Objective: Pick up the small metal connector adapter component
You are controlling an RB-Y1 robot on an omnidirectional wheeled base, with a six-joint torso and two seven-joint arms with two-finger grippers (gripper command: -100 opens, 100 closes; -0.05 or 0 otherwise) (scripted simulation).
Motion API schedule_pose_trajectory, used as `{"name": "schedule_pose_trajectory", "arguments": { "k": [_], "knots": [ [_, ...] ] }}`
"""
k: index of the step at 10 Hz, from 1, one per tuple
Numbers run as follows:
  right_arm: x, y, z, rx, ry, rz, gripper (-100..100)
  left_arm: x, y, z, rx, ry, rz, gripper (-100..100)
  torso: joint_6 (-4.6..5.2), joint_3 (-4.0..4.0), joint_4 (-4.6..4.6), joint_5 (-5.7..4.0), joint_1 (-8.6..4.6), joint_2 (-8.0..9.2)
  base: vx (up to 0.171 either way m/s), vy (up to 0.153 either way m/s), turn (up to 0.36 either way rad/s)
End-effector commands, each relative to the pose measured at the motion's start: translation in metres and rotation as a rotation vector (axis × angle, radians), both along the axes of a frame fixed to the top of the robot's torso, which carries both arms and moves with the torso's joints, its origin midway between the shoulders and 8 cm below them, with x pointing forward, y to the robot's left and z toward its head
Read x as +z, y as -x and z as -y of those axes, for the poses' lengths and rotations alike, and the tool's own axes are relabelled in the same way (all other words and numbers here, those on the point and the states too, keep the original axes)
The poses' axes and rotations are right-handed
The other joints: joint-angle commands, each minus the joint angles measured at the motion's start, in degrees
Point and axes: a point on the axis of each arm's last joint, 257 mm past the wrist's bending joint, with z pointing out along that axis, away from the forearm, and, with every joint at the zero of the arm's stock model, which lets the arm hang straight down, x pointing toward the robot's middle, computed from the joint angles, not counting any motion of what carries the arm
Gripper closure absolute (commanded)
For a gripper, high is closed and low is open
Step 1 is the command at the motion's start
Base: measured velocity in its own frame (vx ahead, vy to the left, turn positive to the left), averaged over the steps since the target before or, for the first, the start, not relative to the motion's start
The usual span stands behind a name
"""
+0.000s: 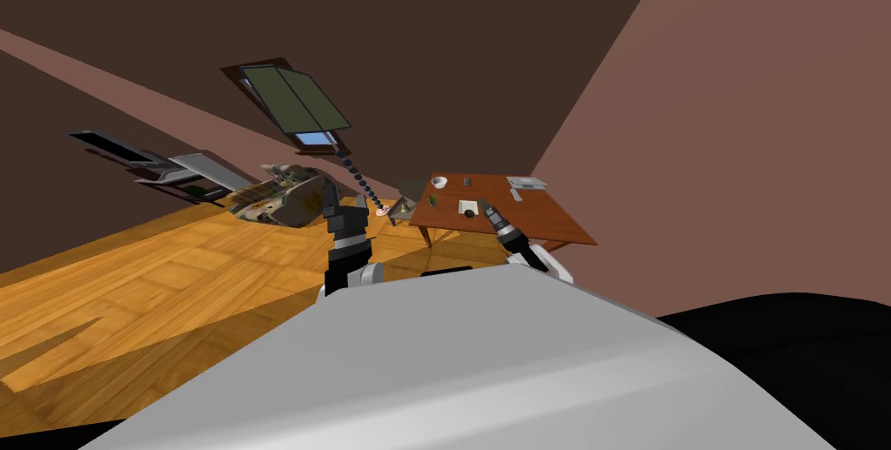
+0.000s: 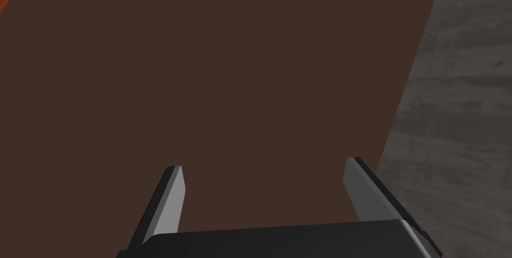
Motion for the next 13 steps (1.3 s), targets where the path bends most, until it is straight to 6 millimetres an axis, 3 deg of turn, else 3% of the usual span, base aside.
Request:
{"name": "schedule_pose_trajectory", "arguments": {
  "k": [1,2,3,4,5,6,7,8,9,10,12,13],
  "knots": [
    [-0.026,0.000,-0.002,0.023,0.099,-0.038,-100,0.000,0.000,0.000,0.000,0.000,0.000,0,0.00,0.00,0.00,0.00,0.00,0.00,-0.070,0.023,0.103],
    [-0.027,0.001,-0.001,0.028,0.112,-0.040,-100,0.000,0.000,0.000,0.000,0.000,0.000,0,-0.03,-0.01,-0.01,0.00,0.01,-0.01,-0.044,0.020,0.039],
    [-0.049,0.002,0.000,0.044,0.193,-0.072,-100,0.000,0.000,0.000,0.000,0.000,0.000,0,0.00,-0.04,-0.01,0.00,0.01,-0.08,-0.045,0.028,0.089],
    [-0.050,0.002,0.002,0.048,0.204,-0.073,-100,0.000,0.000,0.000,0.000,0.000,0.000,0,-0.02,-0.05,-0.02,0.00,0.03,-0.09,-0.036,0.025,0.048],
    [-0.072,0.004,0.005,0.063,0.285,-0.105,-100,0.000,0.000,0.000,0.000,0.000,0.000,0,0.00,-0.07,-0.02,0.01,0.03,-0.13,-0.043,0.032,0.091],
    [-0.073,0.005,0.007,0.069,0.301,-0.107,-100,0.000,0.000,0.000,0.000,0.000,0.000,0,-0.02,-0.07,-0.03,0.01,0.05,-0.12,-0.032,0.025,0.052],
    [-0.096,0.008,0.012,0.083,0.385,-0.140,-100,0.000,0.000,0.000,0.000,0.000,0.000,0,0.00,-0.08,-0.03,0.01,0.03,-0.14,-0.033,0.034,0.108],
    [-0.097,0.009,0.015,0.089,0.401,-0.141,-100,0.000,0.000,0.000,0.000,0.000,0.000,0,-0.02,-0.09,-0.03,0.01,0.05,-0.15,-0.032,0.032,0.059],
    [-0.120,0.014,0.024,0.105,0.489,-0.174,-100,0.000,0.000,0.000,0.000,0.000,0.000,0,0.01,-0.09,-0.03,0.01,0.05,-0.15,-0.038,0.042,0.108],
    [-0.120,0.014,0.027,0.109,0.503,-0.176,-100,0.000,0.000,0.000,0.000,0.000,0.000,0,-0.01,-0.08,-0.03,0.02,0.08,-0.13,-0.030,0.033,0.046],
    [-0.144,0.020,0.041,0.130,0.608,-0.210,-100,0.000,0.000,0.000,0.000,0.000,0.000,0,-0.02,-0.11,-0.04,0.02,0.09,-0.20,-0.016,0.046,0.093],
    [-0.166,0.027,0.056,0.146,0.701,-0.243,-100,0.000,0.000,0.000,0.000,0.000,0.000,0,0.00,-0.13,-0.05,0.02,0.09,-0.22,-0.019,0.054,0.121]
  ]
}}
